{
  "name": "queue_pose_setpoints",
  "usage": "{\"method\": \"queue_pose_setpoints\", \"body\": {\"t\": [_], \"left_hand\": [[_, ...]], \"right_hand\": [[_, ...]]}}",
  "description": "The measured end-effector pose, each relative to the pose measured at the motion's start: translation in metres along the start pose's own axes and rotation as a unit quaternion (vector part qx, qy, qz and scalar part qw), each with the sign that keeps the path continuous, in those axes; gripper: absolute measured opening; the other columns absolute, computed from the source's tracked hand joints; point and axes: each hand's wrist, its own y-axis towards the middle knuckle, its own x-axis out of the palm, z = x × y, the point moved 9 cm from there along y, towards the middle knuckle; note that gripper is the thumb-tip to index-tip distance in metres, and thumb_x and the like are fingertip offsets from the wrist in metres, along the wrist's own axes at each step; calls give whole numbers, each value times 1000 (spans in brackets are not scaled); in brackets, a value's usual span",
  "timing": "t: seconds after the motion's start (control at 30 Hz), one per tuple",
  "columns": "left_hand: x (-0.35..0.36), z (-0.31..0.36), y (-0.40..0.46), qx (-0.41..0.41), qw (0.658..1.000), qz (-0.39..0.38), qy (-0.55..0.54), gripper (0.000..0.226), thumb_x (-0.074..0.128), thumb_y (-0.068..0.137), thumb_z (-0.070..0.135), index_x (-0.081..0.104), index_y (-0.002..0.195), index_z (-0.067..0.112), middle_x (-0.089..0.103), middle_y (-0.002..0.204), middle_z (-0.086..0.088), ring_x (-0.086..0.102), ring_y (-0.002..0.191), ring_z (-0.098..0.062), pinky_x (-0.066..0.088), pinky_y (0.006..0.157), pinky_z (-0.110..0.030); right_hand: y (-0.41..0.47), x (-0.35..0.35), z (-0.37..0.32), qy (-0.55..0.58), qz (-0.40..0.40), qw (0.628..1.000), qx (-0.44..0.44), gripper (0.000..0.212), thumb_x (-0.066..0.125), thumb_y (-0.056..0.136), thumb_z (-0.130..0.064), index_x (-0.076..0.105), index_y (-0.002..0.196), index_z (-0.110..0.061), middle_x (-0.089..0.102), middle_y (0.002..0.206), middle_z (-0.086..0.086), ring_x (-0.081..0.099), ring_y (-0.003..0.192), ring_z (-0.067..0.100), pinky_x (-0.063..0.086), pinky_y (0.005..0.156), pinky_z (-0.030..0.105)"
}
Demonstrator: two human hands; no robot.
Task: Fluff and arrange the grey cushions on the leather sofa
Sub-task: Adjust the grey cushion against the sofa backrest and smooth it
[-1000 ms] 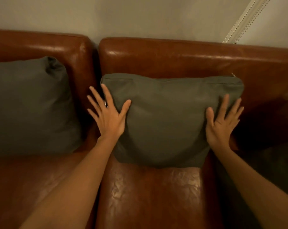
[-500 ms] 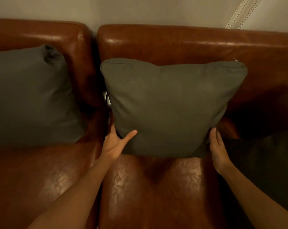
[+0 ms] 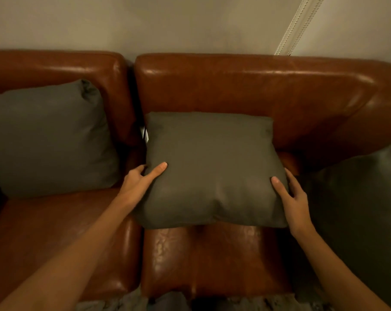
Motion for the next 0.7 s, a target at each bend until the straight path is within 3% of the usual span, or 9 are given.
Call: {"method": "queue_pose_setpoints", "body": {"t": [0.1, 0.17, 0.2, 0.27, 0.37, 0.47, 0.53, 0.63, 0.7], "left_hand": [[-9, 22, -6, -4, 998, -37, -51, 70, 74, 62, 69, 68, 108, 18, 74, 99, 3, 70, 92, -13, 55, 84, -25], [-13, 45, -13, 7, 995, -55, -87, 39, 71, 77, 47, 67, 102, 17, 75, 90, 3, 71, 81, -7, 54, 66, -14], [-15, 57, -15, 14, 993, -68, -97, 36, 69, 77, 44, 68, 102, 17, 76, 87, 3, 71, 78, -5, 52, 63, -13], [-17, 72, -18, -2, 988, -99, -115, 38, 68, 78, 44, 70, 104, 17, 76, 91, 2, 72, 81, -9, 52, 69, -19], [-24, 84, -18, -49, 978, -106, -171, 32, 57, 91, 43, 69, 108, 18, 74, 95, 0, 70, 87, -14, 49, 77, -29], [-22, 76, -12, -67, 961, -89, -255, 37, 45, 96, 46, 64, 113, 18, 72, 99, 0, 64, 97, -19, 47, 80, -32], [-20, 51, -8, -104, 939, -42, -324, 37, 42, 98, 41, 62, 116, 14, 71, 96, -3, 63, 94, -19, 47, 77, -31], [-32, 15, 0, -116, 898, 45, -423, 42, 43, 98, 33, 53, 133, 11, 59, 128, -7, 57, 114, -22, 46, 84, -30], [-42, 16, 7, -88, 879, 87, -460, 38, 47, 96, 29, 56, 129, 11, 58, 128, -5, 53, 120, -23, 45, 89, -29]], "right_hand": [[-1, -10, -29, 26, -8, 1000, 1, 83, 73, 67, -65, 50, 139, -32, 56, 134, -2, 57, 118, 12, 49, 91, 26], [1, -14, -49, 37, -21, 999, 3, 71, 71, 75, -57, 52, 138, -30, 56, 136, -1, 58, 115, 9, 48, 88, 21], [2, -14, -60, 39, -34, 999, -1, 65, 69, 79, -54, 53, 137, -31, 55, 138, -2, 57, 117, 11, 47, 92, 24], [9, -12, -72, 35, -65, 997, 17, 61, 65, 77, -64, 57, 130, -36, 57, 135, -6, 56, 120, 14, 43, 101, 35], [17, 1, -82, 10, -120, 991, 64, 42, 46, 87, -69, 62, 114, -40, 61, 123, -12, 56, 117, 13, 36, 105, 40], [28, 9, -66, 15, -112, 988, 107, 83, 47, 72, -85, 49, 139, -37, 47, 145, -7, 39, 137, 20, 23, 117, 48], [30, 15, -54, 74, -86, 986, 122, 78, 44, 85, -72, 34, 149, -29, 40, 150, -2, 36, 139, 23, 28, 114, 46], [28, 19, -44, 160, -61, 978, 122, 53, 36, 102, -47, 37, 149, -24, 42, 148, -1, 42, 133, 21, 37, 103, 38], [31, 18, -48, 193, -56, 974, 104, 47, 29, 104, -36, 39, 148, -21, 42, 149, 3, 39, 136, 23, 34, 106, 37]]}}
